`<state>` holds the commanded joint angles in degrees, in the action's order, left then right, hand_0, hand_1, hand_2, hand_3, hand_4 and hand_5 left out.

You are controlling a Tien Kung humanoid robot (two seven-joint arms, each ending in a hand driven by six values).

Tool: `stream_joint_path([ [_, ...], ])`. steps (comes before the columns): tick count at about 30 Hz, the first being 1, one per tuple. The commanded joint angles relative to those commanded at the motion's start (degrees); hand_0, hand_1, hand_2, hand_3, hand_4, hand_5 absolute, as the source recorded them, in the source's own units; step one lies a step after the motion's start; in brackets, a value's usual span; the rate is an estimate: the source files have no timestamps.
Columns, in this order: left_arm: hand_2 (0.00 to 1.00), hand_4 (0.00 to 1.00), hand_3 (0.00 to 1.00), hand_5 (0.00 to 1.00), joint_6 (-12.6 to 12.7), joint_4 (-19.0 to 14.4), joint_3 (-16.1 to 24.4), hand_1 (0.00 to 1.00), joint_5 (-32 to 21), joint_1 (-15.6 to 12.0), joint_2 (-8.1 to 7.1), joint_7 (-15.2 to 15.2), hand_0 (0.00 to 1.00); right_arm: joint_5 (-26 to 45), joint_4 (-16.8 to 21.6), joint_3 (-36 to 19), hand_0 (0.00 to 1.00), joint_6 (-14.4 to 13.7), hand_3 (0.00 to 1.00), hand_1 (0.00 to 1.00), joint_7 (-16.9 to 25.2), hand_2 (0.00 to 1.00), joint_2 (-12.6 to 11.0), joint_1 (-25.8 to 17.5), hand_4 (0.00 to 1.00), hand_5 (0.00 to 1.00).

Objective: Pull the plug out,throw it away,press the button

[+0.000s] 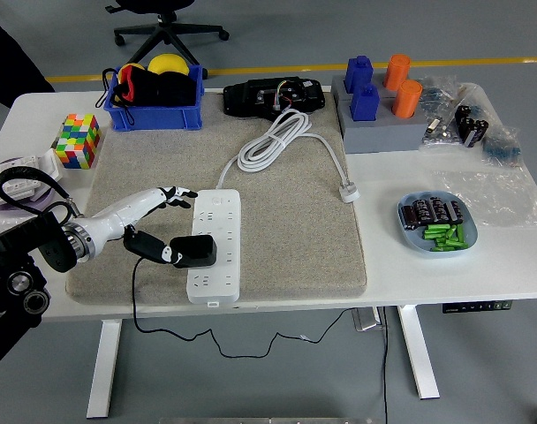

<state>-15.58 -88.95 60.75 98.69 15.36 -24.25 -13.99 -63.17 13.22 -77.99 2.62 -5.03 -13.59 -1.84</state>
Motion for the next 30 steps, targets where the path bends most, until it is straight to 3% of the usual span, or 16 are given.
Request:
stream_joint_path([
  [4,0.836,0.998,0.899,0.077,0.64,0.58,-0.89,0.872,0.45,0.14,0.33,0.54,0.863,-0.01,0.02,0.0,0.733,0.0,0.635,0.678,0.01,0.662,0.01,0.0,0.745,0.595],
  [5,0.745,0.998,0.836,0.002,0.82,0.89,-1.27,0.811,0.78,0.2,0.48,0.68,0.834,-0.03,0.04,-0.01,0.733,0.0,0.635,0.679,0.01,0.662,0.02,0.01,0.745,0.596],
  [10,0.745,0.998,0.836,0.002,1.14,2.36,-2.37,0.811,1.5,0.33,0.98,0.72,0.834,-0.02,0.09,0.06,0.733,0.0,0.635,0.679,0.05,0.662,0.01,0.08,0.745,0.596],
  [11,0.704,0.998,0.789,0.002,1.42,2.53,-2.61,0.773,1.54,0.35,1.03,0.86,0.817,-0.04,0.05,0.06,0.733,-0.01,0.635,0.679,0.03,0.662,0.01,0.1,0.745,0.596],
  [16,0.704,0.998,0.789,0.002,3.21,3.29,-3.83,0.773,0.65,0.77,1.22,2.19,0.817,0.06,-0.01,0.27,0.733,-0.03,0.635,0.679,0.05,0.662,-0.09,0.19,0.745,0.596],
  [17,0.619,0.985,0.747,0.002,3.37,3.46,-3.96,0.669,0.39,0.85,1.26,2.47,0.722,0.08,-0.01,0.35,0.733,-0.02,0.635,0.679,0.05,0.662,-0.12,0.22,0.745,0.596],
  [22,0.619,0.985,0.747,0.002,4.32,4.71,-4.85,0.669,-0.5,1.17,1.24,3.16,0.722,0.14,0.03,0.57,0.733,-0.04,0.635,0.679,0.1,0.662,-0.42,0.21,0.745,0.596],
  [23,0.533,0.892,0.611,0.002,4.71,4.93,-5.1,0.543,-0.61,1.25,1.22,3.36,0.541,0.15,0.01,0.63,0.733,-0.05,0.635,0.678,0.12,0.662,-0.48,0.2,0.744,0.596],
  [28,0.533,0.892,0.611,0.002,6.68,5.94,-5.83,0.543,-1.69,1.55,1.42,5.19,0.541,0.31,-0.01,1.11,0.733,-0.03,0.635,0.678,0.11,0.662,-0.59,0.16,0.744,0.596],
  [29,0.48,0.809,0.573,0.002,7.1,6.22,-5.93,0.46,-2.31,1.58,1.47,5.82,0.447,0.34,0.0,1.23,0.733,-0.02,0.634,0.678,0.11,0.661,-0.6,0.18,0.744,0.596],
  [30,0.48,0.809,0.573,0.002,7.61,6.58,-6.07,0.46,-3.16,1.6,1.5,6.62,0.447,0.38,0.02,1.37,0.733,-0.01,0.634,0.678,0.11,0.661,-0.62,0.18,0.744,0.596],
])
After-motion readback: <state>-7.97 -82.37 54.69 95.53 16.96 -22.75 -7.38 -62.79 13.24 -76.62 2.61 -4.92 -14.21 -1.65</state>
